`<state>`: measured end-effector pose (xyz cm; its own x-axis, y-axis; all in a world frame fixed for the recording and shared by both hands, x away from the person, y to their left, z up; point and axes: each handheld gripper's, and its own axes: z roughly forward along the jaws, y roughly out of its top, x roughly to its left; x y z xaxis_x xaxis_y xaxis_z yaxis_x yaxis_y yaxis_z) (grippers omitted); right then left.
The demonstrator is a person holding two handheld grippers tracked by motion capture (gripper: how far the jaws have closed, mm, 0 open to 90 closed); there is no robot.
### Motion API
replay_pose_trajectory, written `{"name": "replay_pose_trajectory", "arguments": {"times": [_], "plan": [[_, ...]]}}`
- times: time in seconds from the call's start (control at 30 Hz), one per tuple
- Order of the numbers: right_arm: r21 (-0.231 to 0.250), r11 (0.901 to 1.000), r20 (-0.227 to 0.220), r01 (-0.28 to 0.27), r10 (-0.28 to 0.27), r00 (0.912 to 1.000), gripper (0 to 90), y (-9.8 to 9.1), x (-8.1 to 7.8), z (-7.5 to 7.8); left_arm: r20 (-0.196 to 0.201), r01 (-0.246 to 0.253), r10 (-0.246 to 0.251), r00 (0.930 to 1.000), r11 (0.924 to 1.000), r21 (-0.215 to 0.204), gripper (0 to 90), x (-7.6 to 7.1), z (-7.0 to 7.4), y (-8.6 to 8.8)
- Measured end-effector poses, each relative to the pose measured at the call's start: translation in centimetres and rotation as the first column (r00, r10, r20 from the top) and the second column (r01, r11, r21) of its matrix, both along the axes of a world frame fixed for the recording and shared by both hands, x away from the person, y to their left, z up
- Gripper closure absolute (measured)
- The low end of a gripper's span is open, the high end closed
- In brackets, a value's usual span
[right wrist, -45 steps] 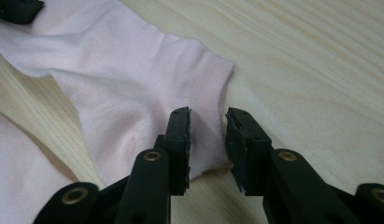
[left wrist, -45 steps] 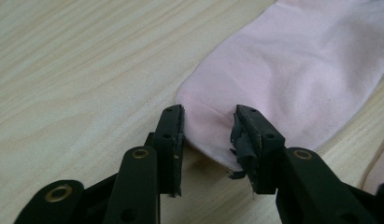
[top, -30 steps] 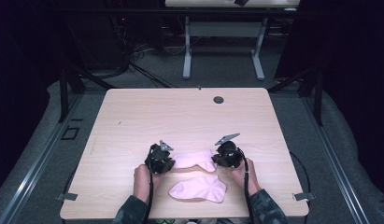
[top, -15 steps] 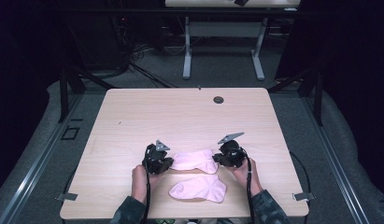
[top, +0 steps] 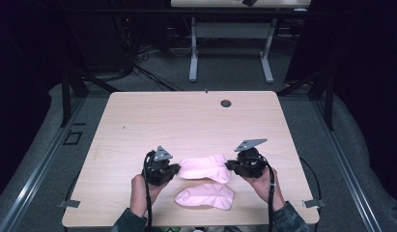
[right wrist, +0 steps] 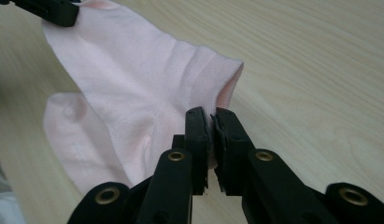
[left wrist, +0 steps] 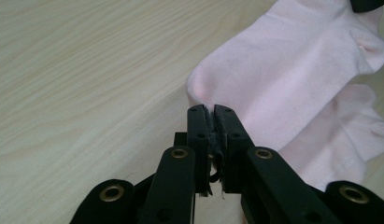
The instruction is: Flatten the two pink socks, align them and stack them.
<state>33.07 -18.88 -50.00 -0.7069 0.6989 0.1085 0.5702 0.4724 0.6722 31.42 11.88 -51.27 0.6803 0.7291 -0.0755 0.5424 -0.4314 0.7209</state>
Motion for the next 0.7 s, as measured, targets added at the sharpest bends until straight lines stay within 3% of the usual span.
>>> {"name": "replay_pose_trajectory", "arguments": {"times": [0.07,0.33,0.57,0.7], "plan": [[-0.01,0.9999,0.004,-0.011,0.011,0.9999,84.0,-0.2,-1.4,0.7,0.006,0.011,-0.011,0.9999,0.9999,-0.001,85.3,-0.8,0.3,-0.1],[-0.027,0.9992,0.008,-0.031,0.031,0.9995,84.0,-0.3,-3.7,1.1,-0.001,0.026,-0.026,0.9997,0.9996,-0.005,85.3,-2.3,0.3,-0.1],[-0.045,0.9975,-0.037,-0.055,0.053,0.9979,83.8,-0.3,-4.7,-0.5,-0.064,0.033,-0.036,0.9973,0.9989,-0.033,85.3,-4.3,-1.9,0.2],[-0.041,0.997,-0.057,-0.066,0.064,0.9963,83.7,-0.4,-4.6,-1.0,-0.076,0.04,-0.043,0.9961,0.9984,-0.04,85.2,-4.7,-2.4,0.3]]}}
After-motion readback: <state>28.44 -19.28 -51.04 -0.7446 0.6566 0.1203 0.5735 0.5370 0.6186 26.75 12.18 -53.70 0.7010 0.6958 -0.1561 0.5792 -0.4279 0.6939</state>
